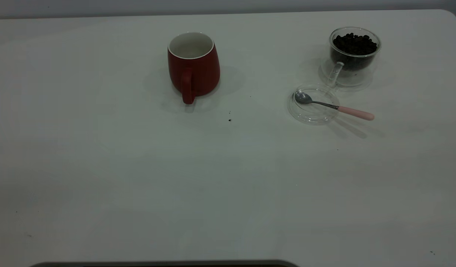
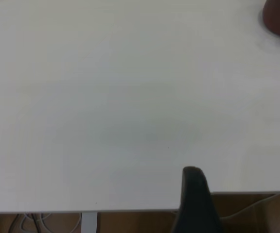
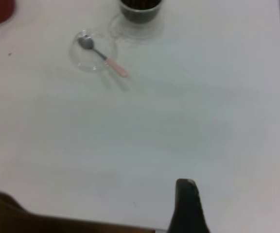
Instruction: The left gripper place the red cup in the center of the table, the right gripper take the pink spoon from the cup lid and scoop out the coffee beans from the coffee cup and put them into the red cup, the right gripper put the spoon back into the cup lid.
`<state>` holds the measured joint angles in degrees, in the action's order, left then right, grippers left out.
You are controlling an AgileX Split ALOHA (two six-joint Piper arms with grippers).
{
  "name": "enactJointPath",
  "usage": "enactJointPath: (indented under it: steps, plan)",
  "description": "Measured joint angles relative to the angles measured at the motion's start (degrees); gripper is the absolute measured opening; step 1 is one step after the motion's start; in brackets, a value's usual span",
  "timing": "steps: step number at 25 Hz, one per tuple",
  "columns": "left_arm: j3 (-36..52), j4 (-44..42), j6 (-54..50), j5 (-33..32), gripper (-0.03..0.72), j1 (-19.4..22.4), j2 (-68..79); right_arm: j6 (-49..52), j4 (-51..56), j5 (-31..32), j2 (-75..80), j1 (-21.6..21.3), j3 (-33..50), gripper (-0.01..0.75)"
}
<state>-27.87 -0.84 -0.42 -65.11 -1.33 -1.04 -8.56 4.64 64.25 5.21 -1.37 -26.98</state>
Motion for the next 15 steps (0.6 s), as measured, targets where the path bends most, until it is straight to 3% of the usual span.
enactJointPath:
  steps: [4, 15]
  plan:
    - [0.00, 0.00, 0.00, 0.00, 0.569, 0.00, 0.00, 0.62, -0.45, 0.08, -3.08, -1.97, 0.00, 0.591]
    - [0.00, 0.00, 0.00, 0.00, 0.569, 0.00, 0.00, 3.97, -2.71, 0.15, -3.60, -1.97, 0.00, 0.591]
